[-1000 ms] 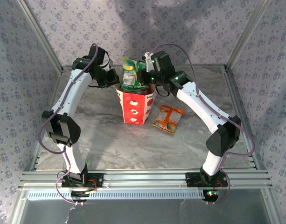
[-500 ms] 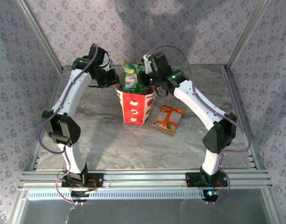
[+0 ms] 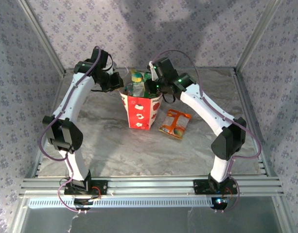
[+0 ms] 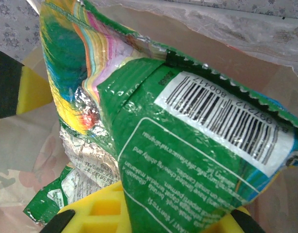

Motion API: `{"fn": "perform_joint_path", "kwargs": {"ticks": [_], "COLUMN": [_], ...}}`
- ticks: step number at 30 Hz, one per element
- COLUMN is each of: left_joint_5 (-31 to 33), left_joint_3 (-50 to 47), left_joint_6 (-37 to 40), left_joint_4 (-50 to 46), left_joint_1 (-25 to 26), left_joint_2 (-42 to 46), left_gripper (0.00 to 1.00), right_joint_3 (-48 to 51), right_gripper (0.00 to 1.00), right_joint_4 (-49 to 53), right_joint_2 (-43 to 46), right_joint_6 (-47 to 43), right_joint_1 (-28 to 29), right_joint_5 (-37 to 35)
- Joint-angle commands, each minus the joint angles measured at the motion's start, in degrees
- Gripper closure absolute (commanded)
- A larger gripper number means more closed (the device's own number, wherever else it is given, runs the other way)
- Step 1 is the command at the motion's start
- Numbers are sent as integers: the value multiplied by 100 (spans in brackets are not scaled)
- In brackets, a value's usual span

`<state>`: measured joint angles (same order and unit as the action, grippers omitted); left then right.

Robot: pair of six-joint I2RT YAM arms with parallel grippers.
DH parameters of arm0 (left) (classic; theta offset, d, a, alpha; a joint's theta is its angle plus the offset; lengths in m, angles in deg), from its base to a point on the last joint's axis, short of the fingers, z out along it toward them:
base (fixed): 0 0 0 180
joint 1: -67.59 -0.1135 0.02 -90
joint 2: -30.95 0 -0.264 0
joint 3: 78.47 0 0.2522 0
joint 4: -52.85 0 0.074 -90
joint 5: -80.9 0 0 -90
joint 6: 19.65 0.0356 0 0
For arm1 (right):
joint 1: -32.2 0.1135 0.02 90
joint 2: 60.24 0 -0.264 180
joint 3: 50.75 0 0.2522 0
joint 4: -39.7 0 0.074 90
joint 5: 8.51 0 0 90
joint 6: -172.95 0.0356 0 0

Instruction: Place the snacks into the paper bag

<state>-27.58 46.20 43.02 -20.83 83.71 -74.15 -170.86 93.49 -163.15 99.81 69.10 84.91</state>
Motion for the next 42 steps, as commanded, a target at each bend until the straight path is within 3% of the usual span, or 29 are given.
{"fn": "perform_joint_path", "kwargs": {"ticks": [1, 18, 42], "left_joint_5": [-33, -15, -86], "left_joint_3": [-68, -167, -263], "left_joint_6": [0, 26, 11], "left_joint_4": [29, 38, 112], "left_joint_1": [-30, -36, -83], "left_joint_2": [140, 257, 331], "left_gripper": [85, 85, 84], "right_joint_3": [-246, -1380, -2087], "right_gripper": [100, 98, 95], "right_joint_4": [46, 989, 1808], "right_joint_2": [78, -837, -1419], "right_joint_6": [-43, -117, -36], "right_joint_1": [27, 75, 119], "right_joint_5": [20, 592, 668]}}
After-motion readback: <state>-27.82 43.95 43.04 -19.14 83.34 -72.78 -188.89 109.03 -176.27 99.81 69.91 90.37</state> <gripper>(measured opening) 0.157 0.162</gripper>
